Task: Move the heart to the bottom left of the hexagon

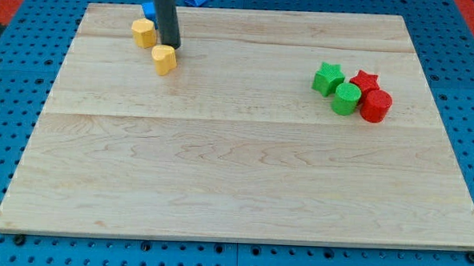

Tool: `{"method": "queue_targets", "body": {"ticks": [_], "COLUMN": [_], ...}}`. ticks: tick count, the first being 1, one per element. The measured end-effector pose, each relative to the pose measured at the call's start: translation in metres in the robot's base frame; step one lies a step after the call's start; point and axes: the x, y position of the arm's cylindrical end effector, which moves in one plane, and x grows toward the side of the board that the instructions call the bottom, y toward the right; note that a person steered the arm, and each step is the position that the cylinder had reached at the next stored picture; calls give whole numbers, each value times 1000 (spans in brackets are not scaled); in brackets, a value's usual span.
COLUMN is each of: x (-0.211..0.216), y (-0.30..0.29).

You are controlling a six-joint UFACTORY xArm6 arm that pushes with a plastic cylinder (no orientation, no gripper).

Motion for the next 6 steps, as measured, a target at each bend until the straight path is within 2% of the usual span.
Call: {"method": "queue_targets", "body": {"ticks": [1, 2, 3, 5, 6], "x": [1, 58, 67, 39, 38], "y": [73, 91, 30, -40, -53]}}
